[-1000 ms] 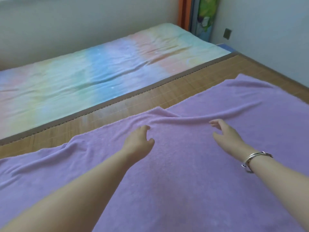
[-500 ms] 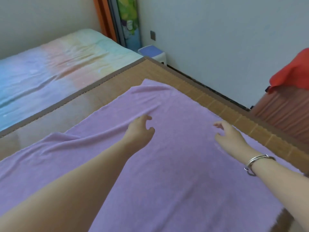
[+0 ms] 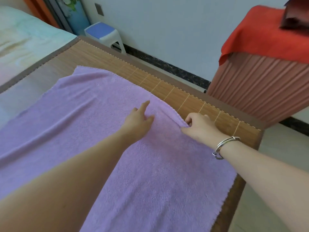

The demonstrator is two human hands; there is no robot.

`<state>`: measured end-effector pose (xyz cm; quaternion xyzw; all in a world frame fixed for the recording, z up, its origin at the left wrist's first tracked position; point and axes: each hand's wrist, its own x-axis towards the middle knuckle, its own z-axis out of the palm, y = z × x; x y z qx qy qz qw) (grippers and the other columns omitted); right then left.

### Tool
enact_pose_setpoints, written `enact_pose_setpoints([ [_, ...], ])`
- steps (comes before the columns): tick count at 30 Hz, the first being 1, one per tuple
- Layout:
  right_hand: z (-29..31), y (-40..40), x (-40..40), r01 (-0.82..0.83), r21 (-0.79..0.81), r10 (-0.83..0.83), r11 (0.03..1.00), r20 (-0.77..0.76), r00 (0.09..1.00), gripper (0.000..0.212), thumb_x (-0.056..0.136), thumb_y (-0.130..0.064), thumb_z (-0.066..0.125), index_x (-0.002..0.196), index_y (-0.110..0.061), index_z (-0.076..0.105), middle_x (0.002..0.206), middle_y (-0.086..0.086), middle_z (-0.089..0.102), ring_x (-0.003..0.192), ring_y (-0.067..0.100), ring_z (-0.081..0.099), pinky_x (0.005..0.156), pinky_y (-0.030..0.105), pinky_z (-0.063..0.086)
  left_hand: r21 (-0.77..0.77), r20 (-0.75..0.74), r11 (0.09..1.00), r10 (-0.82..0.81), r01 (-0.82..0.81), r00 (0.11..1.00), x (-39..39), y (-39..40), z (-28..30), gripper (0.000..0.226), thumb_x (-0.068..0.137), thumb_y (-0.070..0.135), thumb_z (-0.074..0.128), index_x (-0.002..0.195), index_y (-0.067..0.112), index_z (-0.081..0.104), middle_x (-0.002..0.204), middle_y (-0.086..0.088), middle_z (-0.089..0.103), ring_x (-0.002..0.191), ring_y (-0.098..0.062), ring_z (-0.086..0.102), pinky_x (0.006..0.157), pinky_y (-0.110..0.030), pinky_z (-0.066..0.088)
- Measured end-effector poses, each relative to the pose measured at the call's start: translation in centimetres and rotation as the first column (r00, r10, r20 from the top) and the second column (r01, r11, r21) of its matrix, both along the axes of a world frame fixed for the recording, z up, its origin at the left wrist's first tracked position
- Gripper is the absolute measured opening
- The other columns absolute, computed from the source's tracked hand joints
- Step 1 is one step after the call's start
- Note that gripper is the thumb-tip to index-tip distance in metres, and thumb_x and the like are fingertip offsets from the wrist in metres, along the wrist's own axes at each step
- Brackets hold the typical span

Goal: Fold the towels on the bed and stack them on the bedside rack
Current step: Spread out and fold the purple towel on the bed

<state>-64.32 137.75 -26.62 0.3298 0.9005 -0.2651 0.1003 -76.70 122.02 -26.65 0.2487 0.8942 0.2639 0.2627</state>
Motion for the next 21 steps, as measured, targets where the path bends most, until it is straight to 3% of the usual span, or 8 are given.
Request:
enact_pose_setpoints([
  [3, 1.2, -1.6, 0.3, -0.197, -0.114, 0.183, 0.974, -0.123, 0.975, 0.032, 0.077, -0.018, 0.063, 0.063, -0.019, 0.034, 0.084, -0.001, 0.041, 0.078, 0.022, 0.043, 0.060, 0.031, 0.031, -0.029, -0.094, 0.998, -0.062, 0.059, 0.994, -0.1, 0.5, 0.7, 0.054, 0.098, 0.050, 0.030, 0.149, 0.045, 0.011, 0.115, -0.005, 0.050, 0.096, -0.025, 0.055, 0.088, -0.044, 0.048],
  [6, 3.1, -4.1, 0.5, -0.360, -0.220, 0.310, 0.907, -0.230, 0.922, 0.030, 0.075, -0.010, 0.061, 0.062, -0.017, 0.035, 0.086, -0.006, 0.040, 0.074, 0.017, 0.045, 0.064, 0.033, 0.035, 0.034, -0.121, 0.999, -0.010, 0.014, 0.993, -0.1, 0.8, 1.9, 0.055, 0.094, 0.060, 0.027, 0.144, 0.054, 0.006, 0.101, -0.002, 0.060, 0.091, -0.023, 0.059, 0.084, -0.043, 0.049],
  [8, 4.4, -6.0, 0.1, -0.419, -0.242, 0.359, 0.875, -0.256, 0.898, 0.028, 0.075, -0.009, 0.059, 0.062, -0.018, 0.035, 0.079, -0.011, 0.039, 0.070, 0.014, 0.044, 0.064, 0.032, 0.036, 0.094, -0.092, 0.994, 0.071, -0.062, 0.993, -0.1, 0.5, 3.3, 0.054, 0.093, 0.050, 0.043, 0.144, 0.043, 0.025, 0.084, 0.002, 0.061, 0.086, -0.020, 0.061, 0.077, -0.035, 0.049],
  [10, 5.6, -8.4, -0.5, -0.415, -0.304, 0.331, 0.858, -0.292, 0.897, 0.029, 0.075, -0.010, 0.057, 0.063, -0.018, 0.031, 0.069, -0.010, 0.035, 0.063, 0.014, 0.037, 0.059, 0.032, 0.031, 0.100, -0.046, 0.988, 0.121, -0.116, 0.992, -0.3, -1.1, 4.9, 0.037, 0.088, 0.019, 0.053, 0.124, 0.022, 0.057, 0.081, 0.004, 0.061, 0.088, -0.020, 0.061, 0.067, -0.025, 0.046],
  [13, 7.4, -12.4, -1.2, -0.393, -0.410, 0.262, 0.823, -0.339, 0.903, 0.031, 0.078, -0.009, 0.054, 0.066, -0.019, 0.027, 0.063, -0.006, 0.028, 0.060, 0.014, 0.026, 0.057, 0.031, 0.024, 0.169, 0.065, 0.942, 0.283, -0.290, 0.957, -1.0, -5.8, 7.1, 0.036, 0.082, -0.002, 0.044, 0.104, 0.011, 0.069, 0.091, 0.001, 0.062, 0.087, -0.017, 0.059, 0.063, -0.019, 0.048],
  [16, 9.1, -17.6, -1.6, -0.408, -0.434, 0.253, 0.804, -0.371, 0.893, 0.029, 0.081, -0.011, 0.052, 0.066, -0.019, 0.028, 0.065, -0.003, 0.029, 0.062, 0.013, 0.027, 0.060, 0.032, 0.025, 0.265, 0.214, 0.849, 0.412, -0.458, 0.886, -1.1, -12.7, 9.1, 0.048, 0.085, -0.004, 0.037, 0.124, 0.013, 0.059, 0.120, -0.007, 0.054, 0.106, -0.027, 0.059, 0.076, -0.036, 0.058],
  [21, 12.9, -30.3, -0.8, -0.475, -0.443, 0.294, 0.760, -0.417, 0.860, 0.021, 0.085, -0.010, 0.055, 0.074, -0.018, 0.038, 0.067, -0.007, 0.036, 0.062, 0.008, 0.032, 0.058, 0.023, 0.031, 0.344, 0.350, 0.784, 0.402, -0.516, 0.846, 0.8, -28.0, 13.6, 0.068, 0.081, -0.008, 0.033, 0.141, 0.023, 0.043, 0.138, -0.007, 0.044, 0.114, -0.030, 0.057, 0.070, -0.038, 0.061],
])
